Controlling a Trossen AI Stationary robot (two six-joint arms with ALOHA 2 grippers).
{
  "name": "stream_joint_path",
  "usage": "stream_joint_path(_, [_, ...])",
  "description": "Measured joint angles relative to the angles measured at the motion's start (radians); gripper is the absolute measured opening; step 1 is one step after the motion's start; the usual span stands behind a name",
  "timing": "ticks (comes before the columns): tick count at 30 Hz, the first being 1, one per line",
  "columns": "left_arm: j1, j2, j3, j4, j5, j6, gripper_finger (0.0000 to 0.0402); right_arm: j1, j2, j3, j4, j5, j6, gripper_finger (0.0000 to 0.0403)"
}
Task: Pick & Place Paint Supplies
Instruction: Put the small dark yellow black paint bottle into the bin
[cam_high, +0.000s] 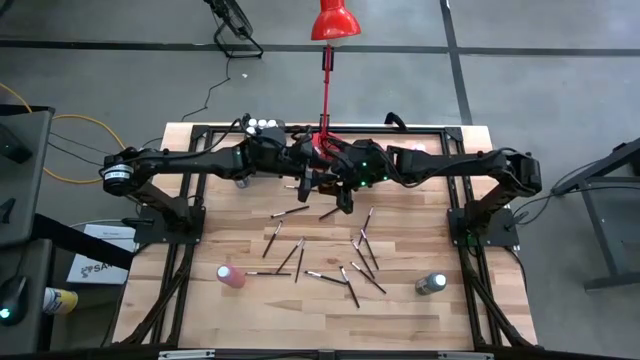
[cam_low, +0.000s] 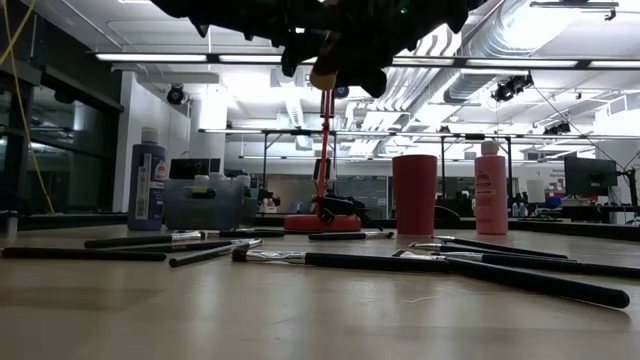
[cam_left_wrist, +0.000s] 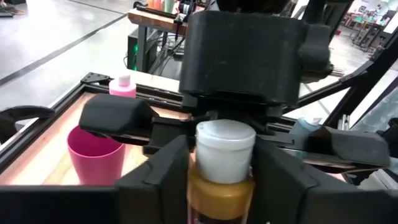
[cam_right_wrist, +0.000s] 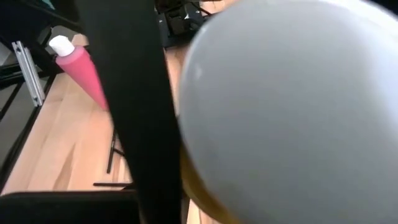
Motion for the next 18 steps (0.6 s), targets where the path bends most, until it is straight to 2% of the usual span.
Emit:
stream_joint_path(4, [0.000,-0.001,0.000,-0.003,0.006,0.014,0.0112,0.001,0.000,0.000,-0.006,-0.007,-0.004,0.0127])
stream_joint_path(11, [0.000,-0.001,0.000,-0.005,0.005,0.022,0.0112,0.001,0.000,0.000,-0.008,-0.003,-0.006,0.0137])
stream_joint_path(18, [0.000,0.002,-0.001,-0.017,-0.053,0.072,0.0112,-0.008,-0.014,0.001,-0.062,0.012,0.020,0.0200])
